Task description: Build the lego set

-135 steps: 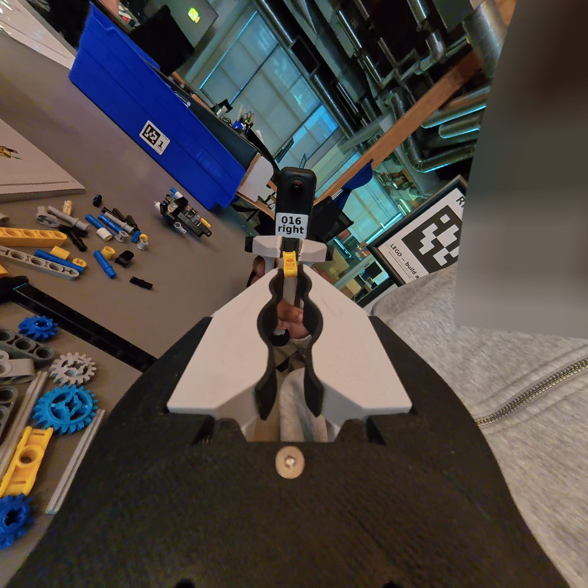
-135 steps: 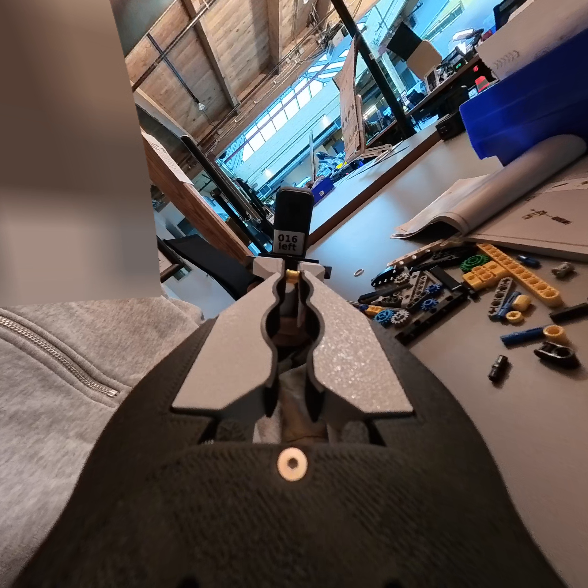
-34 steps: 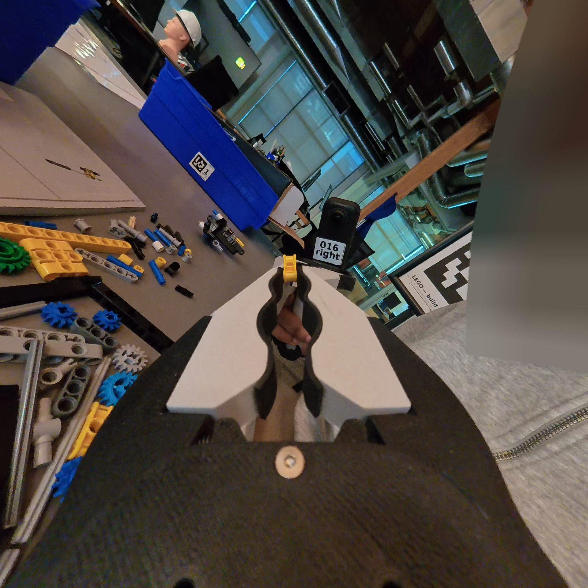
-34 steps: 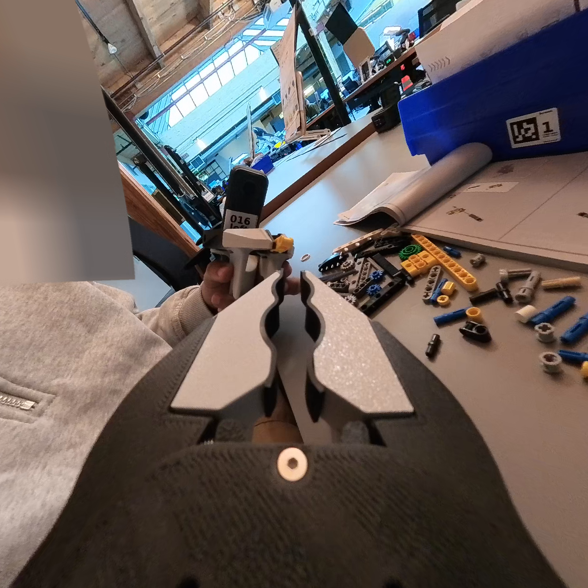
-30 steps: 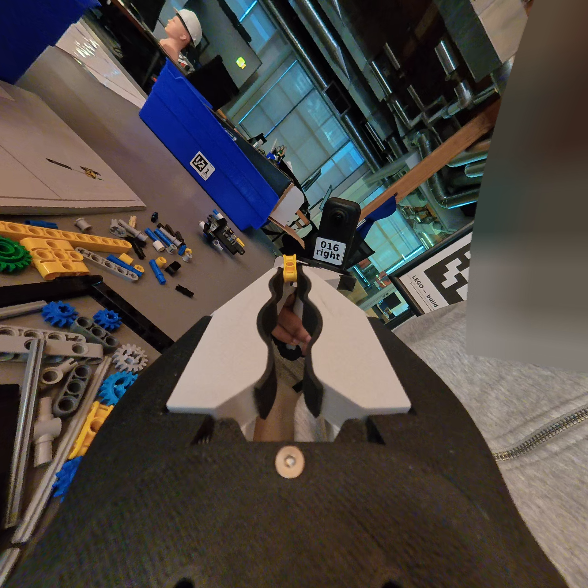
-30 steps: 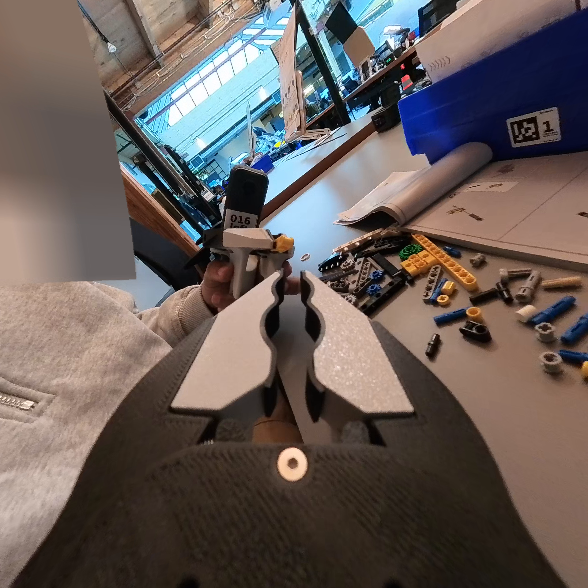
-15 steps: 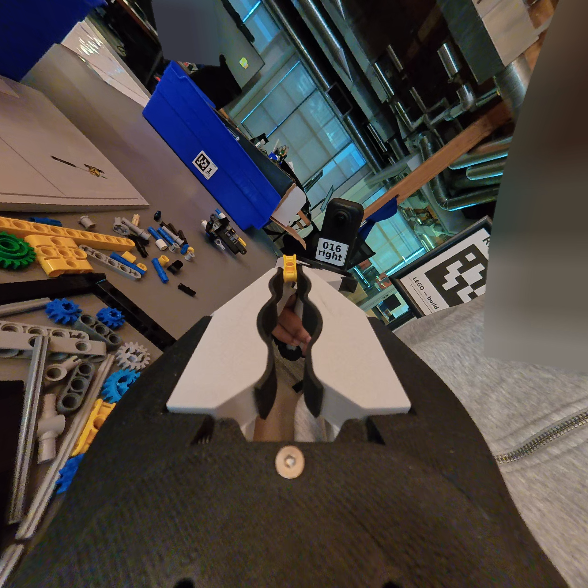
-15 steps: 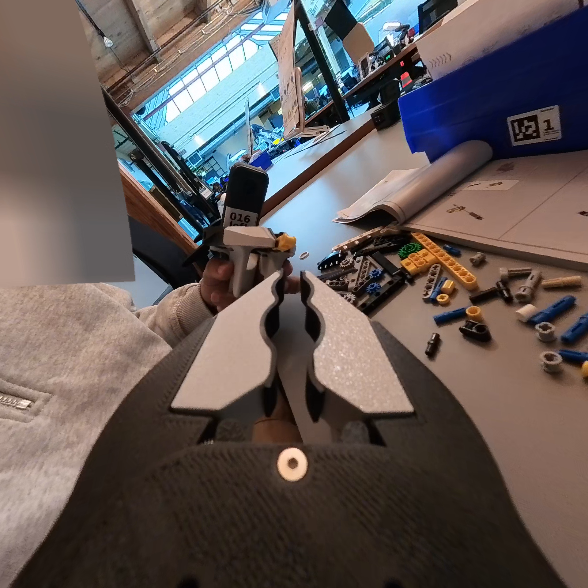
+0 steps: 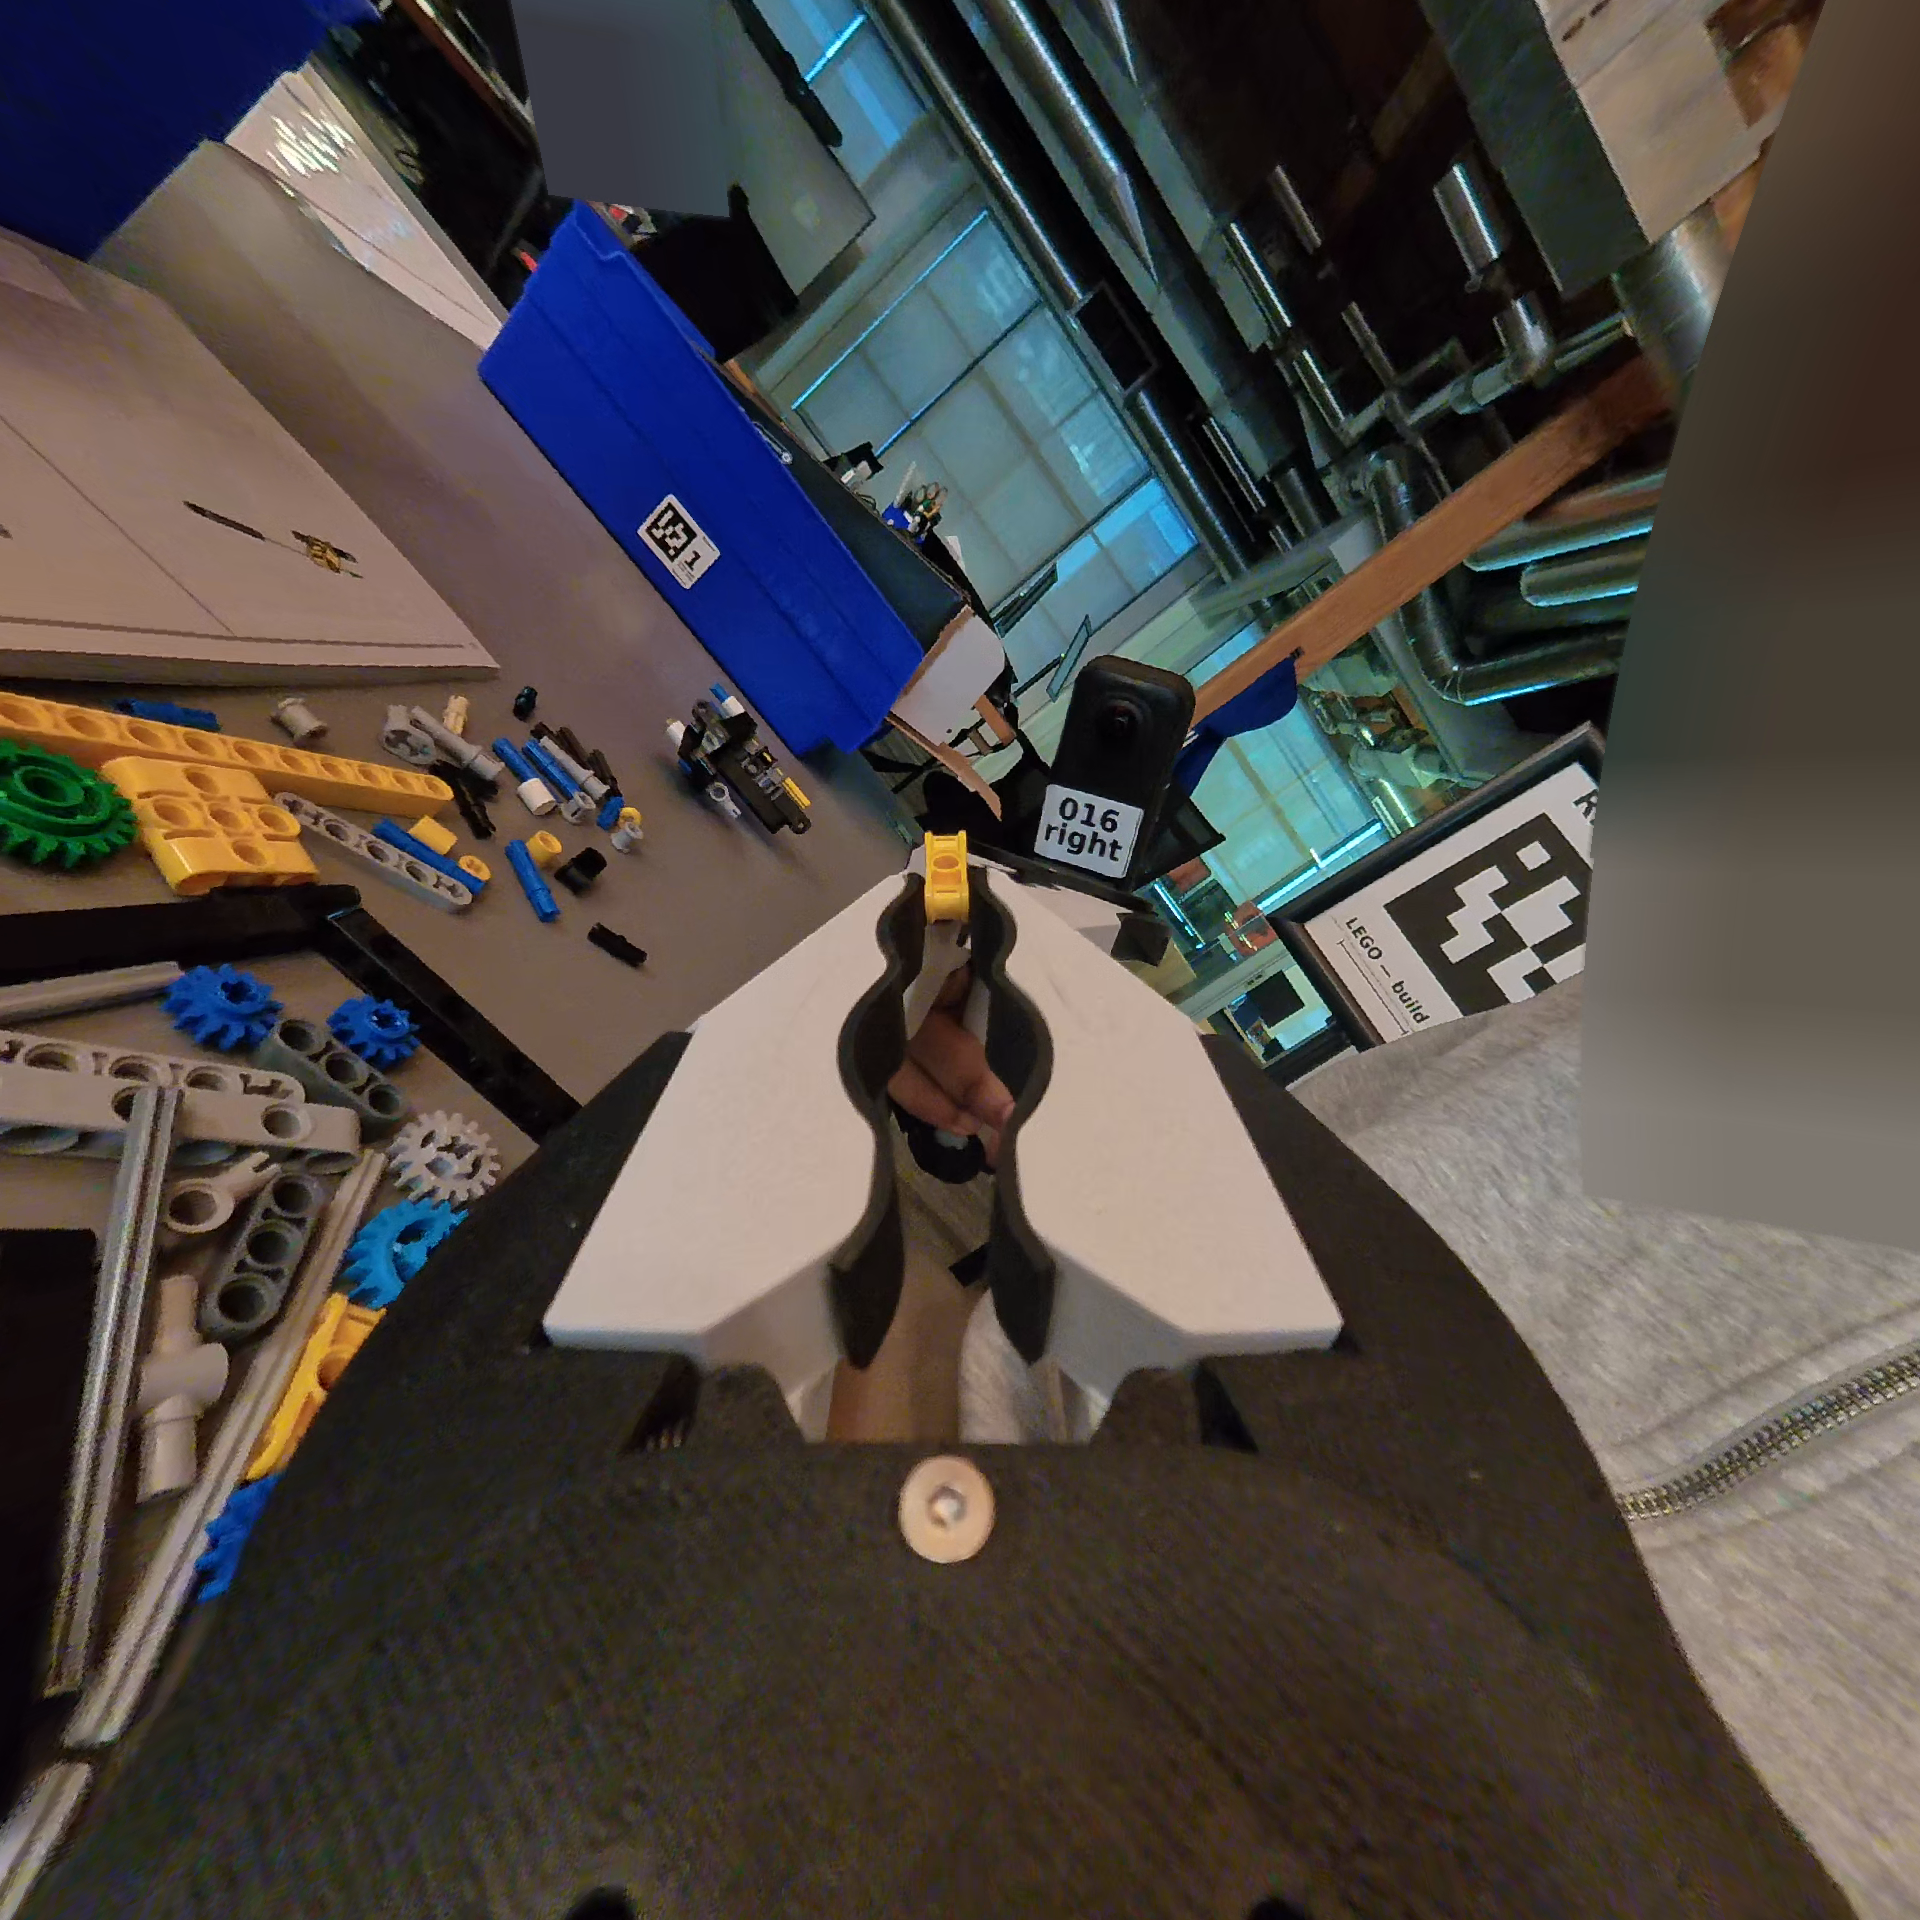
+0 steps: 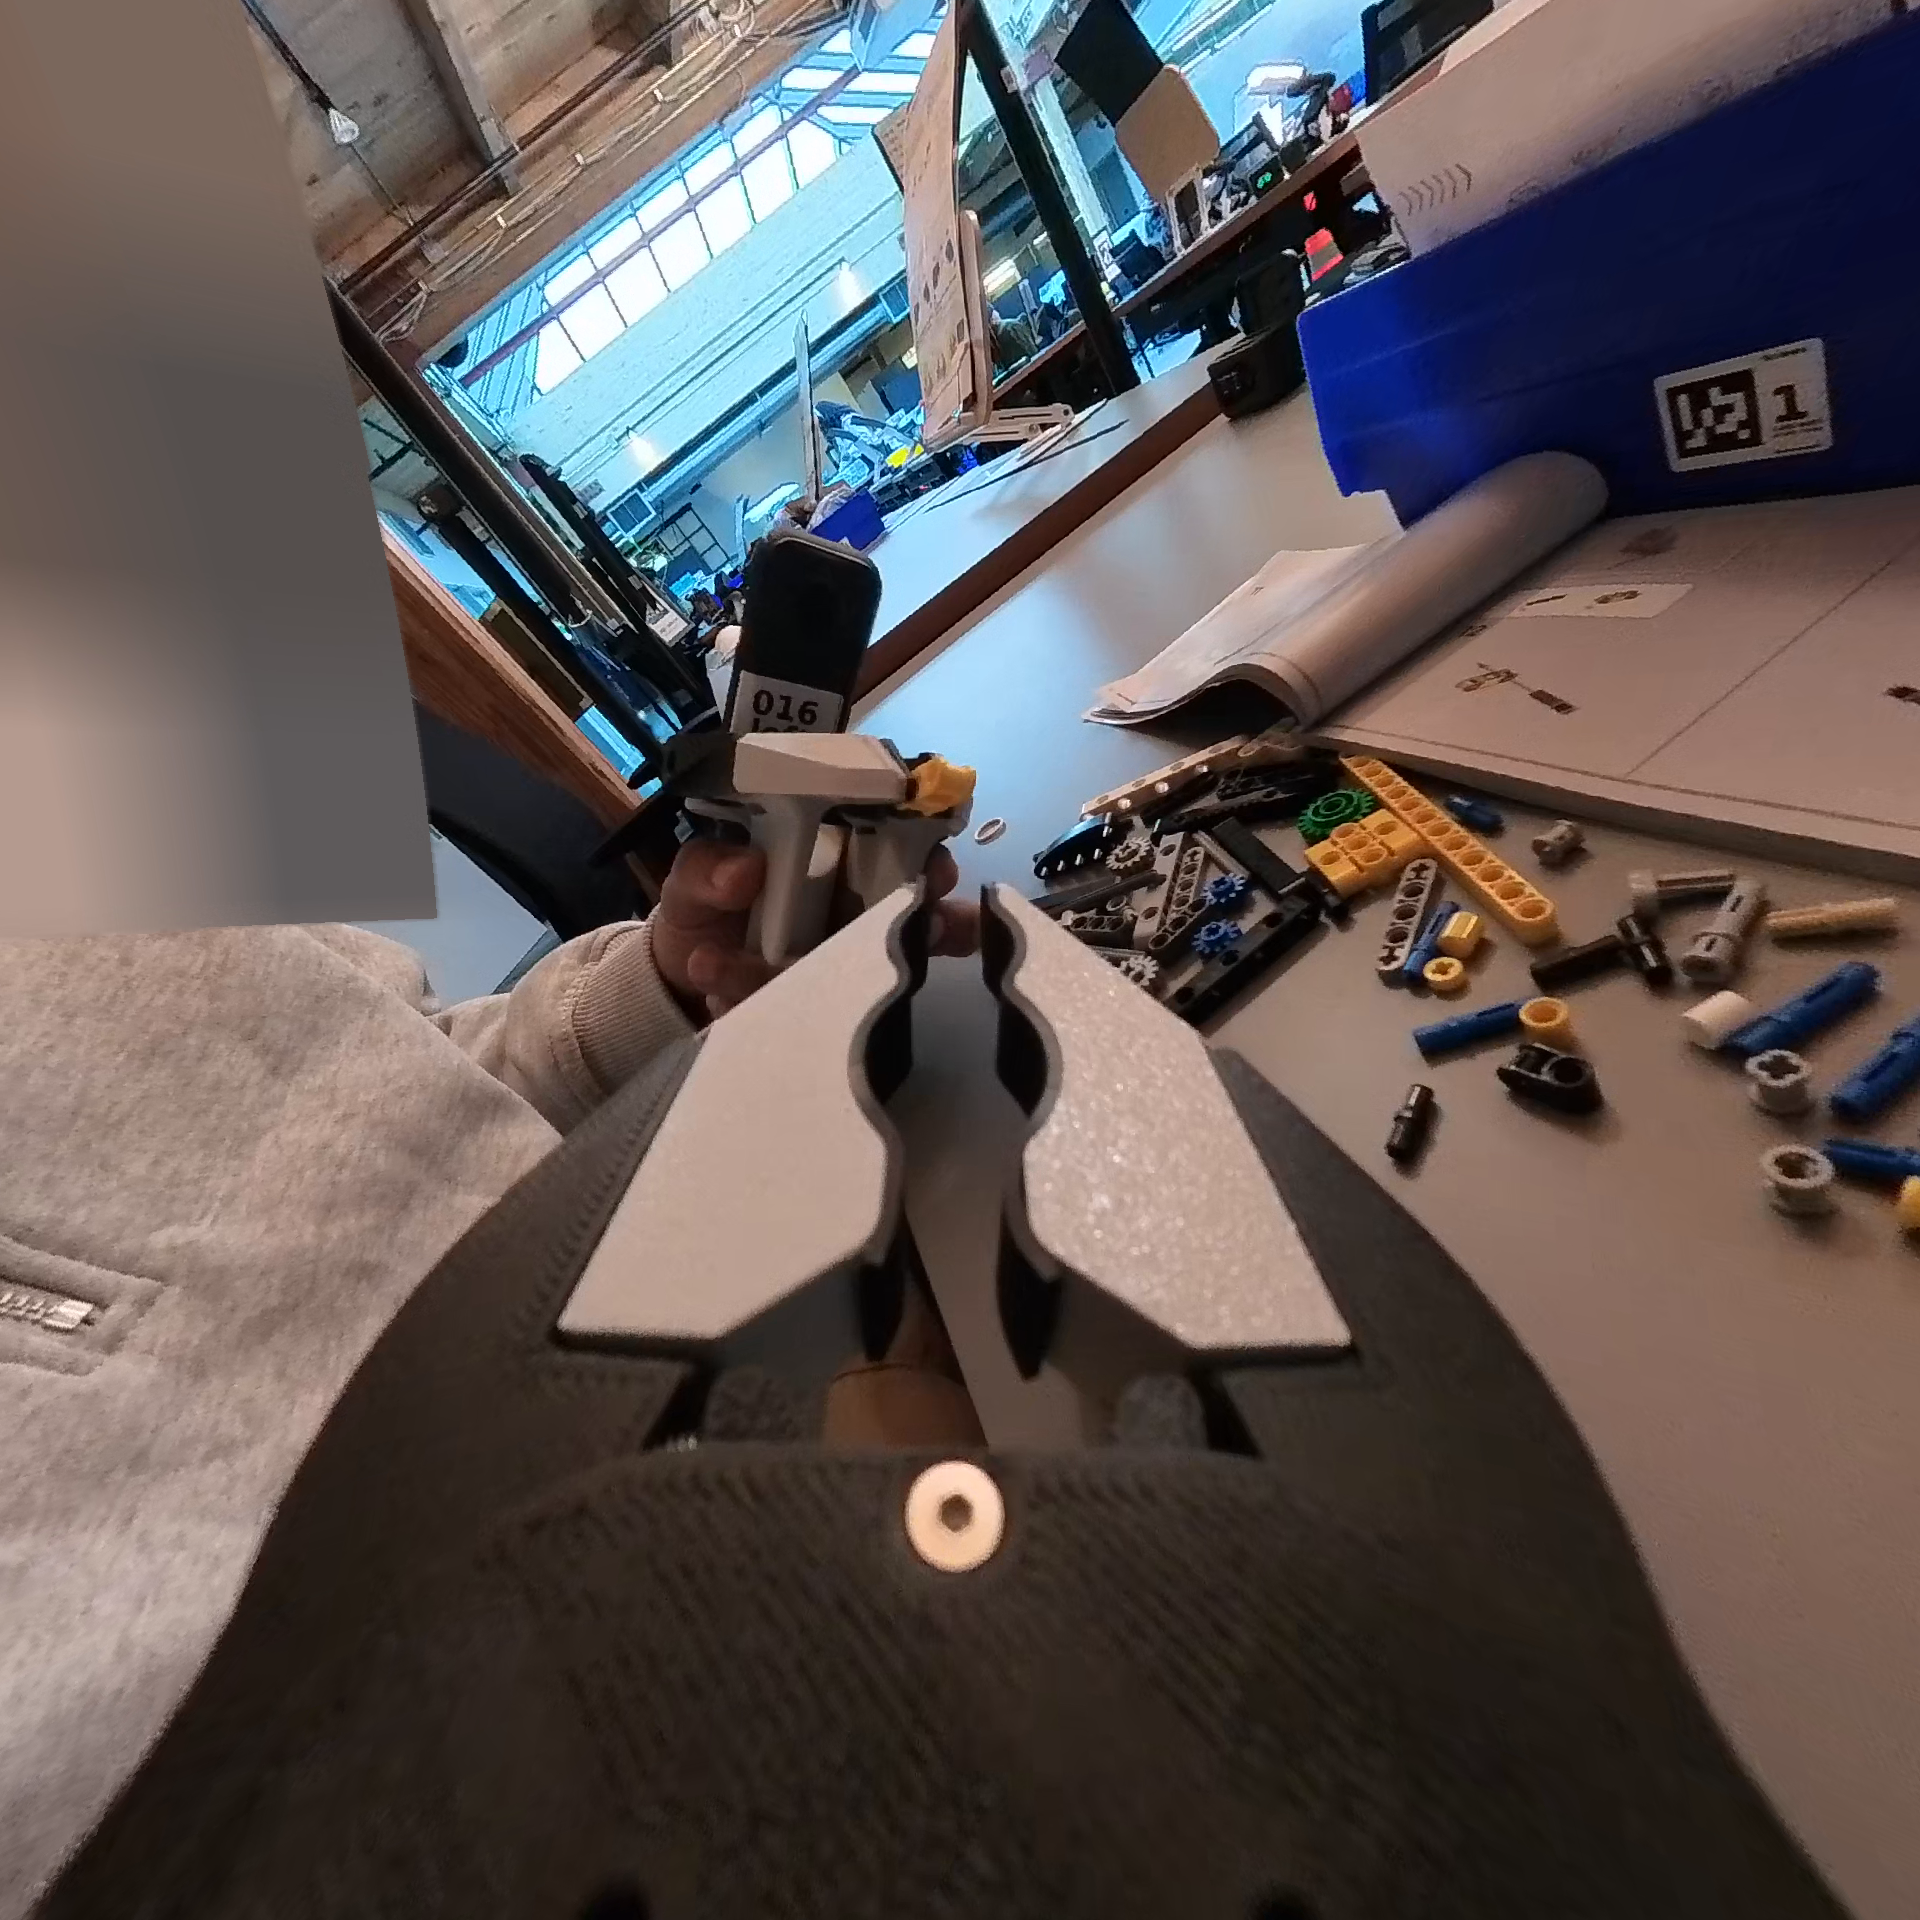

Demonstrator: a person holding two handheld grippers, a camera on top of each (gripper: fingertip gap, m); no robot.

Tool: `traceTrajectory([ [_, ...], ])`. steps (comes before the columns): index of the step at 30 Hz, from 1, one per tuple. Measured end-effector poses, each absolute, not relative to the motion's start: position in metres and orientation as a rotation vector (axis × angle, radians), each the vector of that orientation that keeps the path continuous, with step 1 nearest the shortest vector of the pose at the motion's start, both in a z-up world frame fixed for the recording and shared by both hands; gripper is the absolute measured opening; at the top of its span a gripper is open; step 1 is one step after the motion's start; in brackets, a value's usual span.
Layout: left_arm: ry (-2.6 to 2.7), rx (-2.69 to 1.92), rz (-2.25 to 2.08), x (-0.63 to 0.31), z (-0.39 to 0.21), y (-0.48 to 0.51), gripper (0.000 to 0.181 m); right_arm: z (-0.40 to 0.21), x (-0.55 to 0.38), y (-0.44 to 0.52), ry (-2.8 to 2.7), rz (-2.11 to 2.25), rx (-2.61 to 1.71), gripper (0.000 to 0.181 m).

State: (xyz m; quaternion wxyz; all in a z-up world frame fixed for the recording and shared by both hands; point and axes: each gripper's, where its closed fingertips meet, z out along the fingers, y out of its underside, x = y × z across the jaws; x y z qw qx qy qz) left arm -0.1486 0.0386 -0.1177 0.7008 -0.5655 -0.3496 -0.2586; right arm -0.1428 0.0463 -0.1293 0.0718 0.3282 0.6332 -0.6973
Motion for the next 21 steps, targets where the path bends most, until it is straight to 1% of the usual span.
traceTrajectory([
  [16,-0.795,-1.249,-0.580,-0.151,-0.119,0.038,0.007,-0.132,-0.144,0.047,1.947,-2.084,0.994,0.008],
  [21,-0.802,-1.243,-0.580,-0.152,-0.119,0.036,0.007,-0.147,-0.180,0.096,2.409,-2.072,1.324,0.009],
])
